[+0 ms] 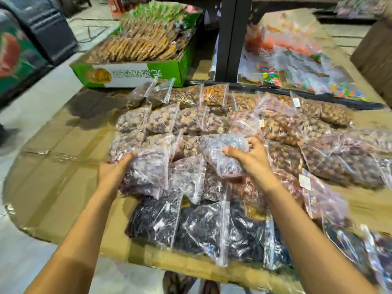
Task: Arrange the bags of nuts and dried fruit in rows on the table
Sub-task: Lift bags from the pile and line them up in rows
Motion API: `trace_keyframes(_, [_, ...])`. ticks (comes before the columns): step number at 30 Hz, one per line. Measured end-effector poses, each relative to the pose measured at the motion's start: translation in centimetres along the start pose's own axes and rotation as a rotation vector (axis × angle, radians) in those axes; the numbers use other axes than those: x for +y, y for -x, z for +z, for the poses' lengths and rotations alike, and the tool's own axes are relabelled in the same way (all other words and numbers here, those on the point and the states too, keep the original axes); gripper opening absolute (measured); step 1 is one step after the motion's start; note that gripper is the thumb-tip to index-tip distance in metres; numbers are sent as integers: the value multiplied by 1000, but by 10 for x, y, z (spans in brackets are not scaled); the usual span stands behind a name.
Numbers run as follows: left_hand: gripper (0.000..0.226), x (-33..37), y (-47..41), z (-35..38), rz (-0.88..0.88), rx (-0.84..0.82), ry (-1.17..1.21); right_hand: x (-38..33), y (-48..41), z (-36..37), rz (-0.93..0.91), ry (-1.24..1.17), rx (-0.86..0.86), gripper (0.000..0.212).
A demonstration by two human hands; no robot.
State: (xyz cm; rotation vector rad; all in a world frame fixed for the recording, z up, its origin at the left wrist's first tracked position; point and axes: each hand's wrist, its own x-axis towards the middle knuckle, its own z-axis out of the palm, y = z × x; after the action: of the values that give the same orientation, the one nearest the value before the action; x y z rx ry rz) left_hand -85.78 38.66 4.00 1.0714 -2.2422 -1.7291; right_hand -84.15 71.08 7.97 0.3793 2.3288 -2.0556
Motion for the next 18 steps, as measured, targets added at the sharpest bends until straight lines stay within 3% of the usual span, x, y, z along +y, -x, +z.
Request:
trace_keyframes(2, [53, -5, -10, -12, -5, 8, -123, -2, 8, 5, 13, 11, -31, 85])
trace_keyframes(4, [50, -4, -18, -19, -1, -67, -227, -1, 10, 11, 8, 34, -60, 53])
trace_keyframes(5, [49, -1, -23, -21, 30, -122, -261, -4, 12, 14, -9, 50, -86, 48])
trace_keyframes(9, [49, 13, -48, -29, 131, -261, -384, -20, 17, 38, -76, 142, -143, 52])
trace_keyframes(14, [46, -5, -91, -52, 115, -186, -367, -30, 12, 92, -71, 158, -86, 57])
trace_keyframes(16, [53, -18, -105, -57, 97, -169, -450, -32, 10, 121, -50, 156, -59, 71])
trace_keyframes(18, [73, -41, -121, -60, 142, -204, -674, -33, 8, 148, -34, 183, -36, 70])
